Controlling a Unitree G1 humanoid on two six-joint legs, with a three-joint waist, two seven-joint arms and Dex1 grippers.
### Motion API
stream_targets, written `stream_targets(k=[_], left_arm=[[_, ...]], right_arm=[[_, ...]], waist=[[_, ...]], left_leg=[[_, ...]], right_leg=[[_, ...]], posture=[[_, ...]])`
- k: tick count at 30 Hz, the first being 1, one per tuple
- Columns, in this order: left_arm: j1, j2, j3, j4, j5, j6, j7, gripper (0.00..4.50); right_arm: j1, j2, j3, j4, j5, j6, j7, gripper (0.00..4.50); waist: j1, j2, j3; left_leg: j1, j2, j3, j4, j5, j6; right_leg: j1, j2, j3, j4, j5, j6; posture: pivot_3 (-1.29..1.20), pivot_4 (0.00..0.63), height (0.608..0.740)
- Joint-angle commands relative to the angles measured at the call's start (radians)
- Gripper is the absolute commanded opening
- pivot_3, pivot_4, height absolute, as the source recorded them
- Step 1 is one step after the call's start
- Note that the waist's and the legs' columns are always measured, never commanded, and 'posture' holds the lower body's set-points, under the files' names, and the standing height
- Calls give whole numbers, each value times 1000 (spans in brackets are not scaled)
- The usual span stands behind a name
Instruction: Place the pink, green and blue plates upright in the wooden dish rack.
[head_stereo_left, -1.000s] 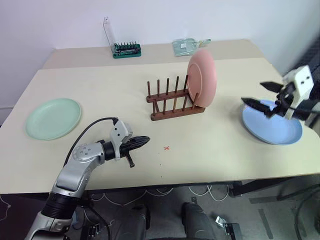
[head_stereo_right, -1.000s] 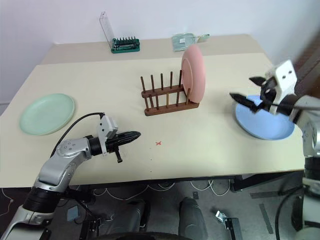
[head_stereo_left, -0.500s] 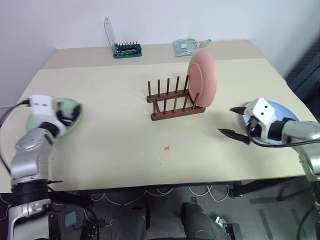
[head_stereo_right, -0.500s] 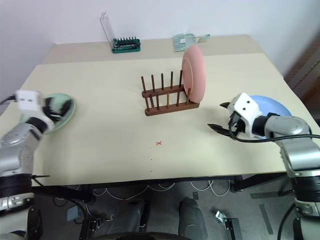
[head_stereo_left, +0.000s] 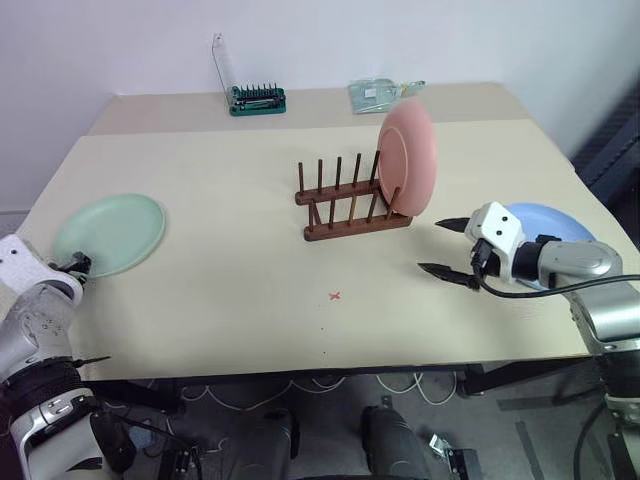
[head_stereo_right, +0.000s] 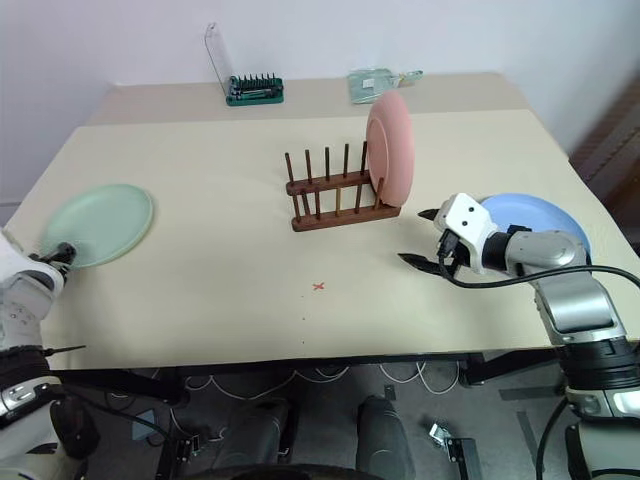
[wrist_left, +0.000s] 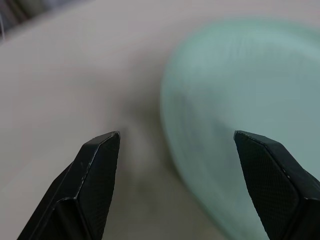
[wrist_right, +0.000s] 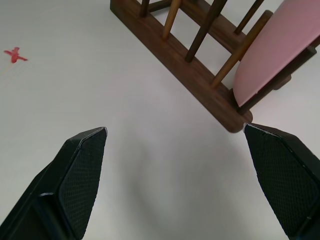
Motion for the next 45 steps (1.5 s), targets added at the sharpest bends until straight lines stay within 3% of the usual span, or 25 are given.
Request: stream_targets(k=[1,3,9,13,16,20,24,32,43,45], left_arm=[[-11,3,-10,-11,-10,21,-2,3495],[-22,-9,9,-5,-10,5,26,2874],[-49,-28,14,-31,-14,-72,36,20],[-87,-46,-53,-99,-18,-165,-22,20],[-125,-37,-185,-185,50,-263,-86,20],[-270,-82,-308,-251,69,-328,-108,20],[-376,-155,-411,-298,81,-328,-115,20],[-433,-285,-496,-422,53,-238,-66,20],[-414,-363,-539,-554,39,-104,-45,20],[-416,-369,-542,-567,35,-92,-47,0]], right_arm=[[11,-15,-40,-45,16,-23,16,4500],[16,-16,-46,-38,3,-29,6,4500],[34,-11,-56,-53,-7,-42,-16,4500],[-27,5,-63,-50,-29,-58,-64,4500],[-96,11,-50,-66,-47,-78,-79,4500],[-215,43,15,-105,-98,-117,-95,4500],[-352,128,139,-97,-246,-229,-156,4500],[-546,280,274,35,-502,-376,-333,4500],[-564,333,359,155,-630,-525,-375,4500],[-561,335,365,172,-647,-542,-379,3933]], waist=[[0,0,0],[0,0,0],[2,-1,-1],[2,-1,-1],[5,-3,0],[3,-9,3],[-6,-10,2],[-4,-10,3],[-7,-11,3],[-6,-11,3]], left_leg=[[0,0,0,0,0,0],[0,0,1,0,0,0],[0,0,0,0,0,-1],[0,0,0,0,0,-1],[0,0,0,0,1,-2],[-1,0,0,0,2,-3],[-1,0,0,0,3,-5],[-3,0,1,-1,5,-9],[-4,0,1,-1,6,-9],[-4,0,1,-1,6,-10]], right_leg=[[0,0,0,0,0,0],[0,0,0,0,0,0],[0,0,0,0,0,0],[0,0,0,0,0,0],[0,0,0,0,0,0],[0,0,0,0,0,0],[-1,0,0,0,0,0],[-6,0,0,2,0,0],[-6,0,0,2,0,0],[-7,1,0,2,0,0]], posture=[[0,150,740],[0,150,740],[0,150,740],[0,150,740],[0,150,740],[0,150,740],[0,150,740],[0,150,740],[0,150,740],[0,150,740]])
